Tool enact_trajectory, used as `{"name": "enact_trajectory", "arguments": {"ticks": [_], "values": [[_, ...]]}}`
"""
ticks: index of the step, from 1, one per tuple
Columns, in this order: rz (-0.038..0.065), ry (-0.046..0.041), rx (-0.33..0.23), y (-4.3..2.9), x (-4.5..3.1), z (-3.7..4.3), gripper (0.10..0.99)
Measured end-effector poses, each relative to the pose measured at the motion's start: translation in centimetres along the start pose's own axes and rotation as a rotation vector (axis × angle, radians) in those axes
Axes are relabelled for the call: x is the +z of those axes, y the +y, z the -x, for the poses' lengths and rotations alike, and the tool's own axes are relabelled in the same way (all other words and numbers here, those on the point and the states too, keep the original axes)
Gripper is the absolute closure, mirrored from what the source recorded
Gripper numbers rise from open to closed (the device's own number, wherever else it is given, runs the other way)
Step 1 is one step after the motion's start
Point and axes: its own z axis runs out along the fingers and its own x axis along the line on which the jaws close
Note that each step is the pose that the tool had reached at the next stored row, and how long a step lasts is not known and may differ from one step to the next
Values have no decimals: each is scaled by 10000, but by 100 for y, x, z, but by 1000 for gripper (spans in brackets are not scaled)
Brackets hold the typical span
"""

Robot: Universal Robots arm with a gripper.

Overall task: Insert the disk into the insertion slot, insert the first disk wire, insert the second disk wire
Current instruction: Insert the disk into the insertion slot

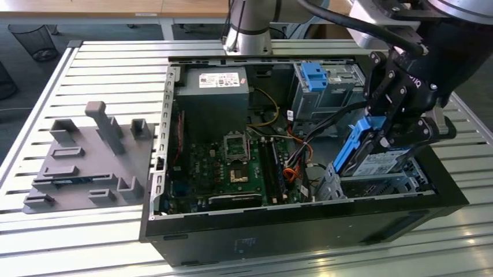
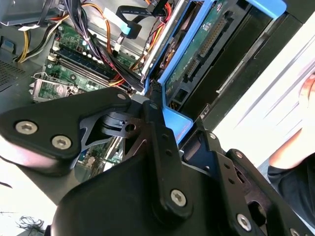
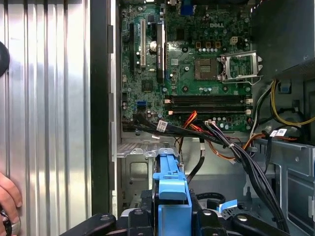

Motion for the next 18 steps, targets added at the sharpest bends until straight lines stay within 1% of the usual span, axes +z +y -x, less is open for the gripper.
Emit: {"name": "enact_trajectory", "arguments": {"ticks": [13, 18], "values": [[0, 0, 0, -1, 83, 0, 722], [0, 1, 0, -1, 104, 0, 722]]}}
